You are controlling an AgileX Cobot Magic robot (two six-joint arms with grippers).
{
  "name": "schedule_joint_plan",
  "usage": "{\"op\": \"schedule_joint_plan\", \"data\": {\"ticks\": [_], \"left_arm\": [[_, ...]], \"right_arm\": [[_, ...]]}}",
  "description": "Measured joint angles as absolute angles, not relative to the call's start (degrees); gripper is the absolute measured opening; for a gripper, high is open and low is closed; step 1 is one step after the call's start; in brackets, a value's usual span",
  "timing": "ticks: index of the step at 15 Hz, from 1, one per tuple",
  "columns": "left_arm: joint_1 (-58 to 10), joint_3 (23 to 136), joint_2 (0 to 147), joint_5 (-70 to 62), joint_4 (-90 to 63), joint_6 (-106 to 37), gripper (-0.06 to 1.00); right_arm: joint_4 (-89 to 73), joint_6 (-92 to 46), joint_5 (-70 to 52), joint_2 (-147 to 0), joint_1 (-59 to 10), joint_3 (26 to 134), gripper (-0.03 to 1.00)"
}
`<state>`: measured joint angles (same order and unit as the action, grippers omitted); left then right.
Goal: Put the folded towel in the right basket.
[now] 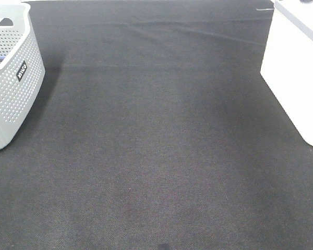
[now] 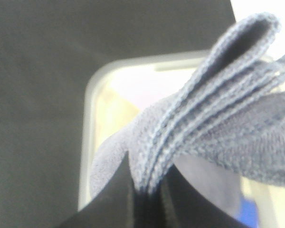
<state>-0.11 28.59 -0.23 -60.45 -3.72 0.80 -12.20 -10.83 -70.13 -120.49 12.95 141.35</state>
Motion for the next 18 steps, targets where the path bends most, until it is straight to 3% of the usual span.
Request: {"op": "schedule_joint_plan", "data": {"ticks": [6, 10, 11, 14, 15, 18], "left_arm": [[-0.11, 28.59, -0.23, -60.45, -3.72, 0.80, 0.97], [-0.11, 28.59, -0.23, -60.45, -3.72, 0.80, 0.97], [-0.11, 28.59, -0.23, -60.45, -3.72, 0.80, 0.97], [-0.11, 28.59, -0.23, -60.45, -3.72, 0.80, 0.97], [-0.11, 28.59, -0.23, -60.45, -3.72, 0.80, 0.97], [-0.11, 28.59, -0.23, -60.45, -3.72, 0.80, 0.97]], "right_arm": [[-8.19, -10.77, -70.13, -119.92, 12.95, 127.60, 0.06], [-4.30, -9.05, -70.07, -119.92, 12.95, 124.27, 0.09], [-4.13, -9.05, -70.07, -119.92, 12.95, 124.27, 0.17], [-3.90, -9.00, -70.07, -119.92, 12.95, 124.27, 0.58], [-3.78, -9.00, -70.07, -119.92, 12.95, 124.27, 0.68], [-7.51, -8.94, -70.07, -118.95, 12.95, 124.27, 0.71]]}}
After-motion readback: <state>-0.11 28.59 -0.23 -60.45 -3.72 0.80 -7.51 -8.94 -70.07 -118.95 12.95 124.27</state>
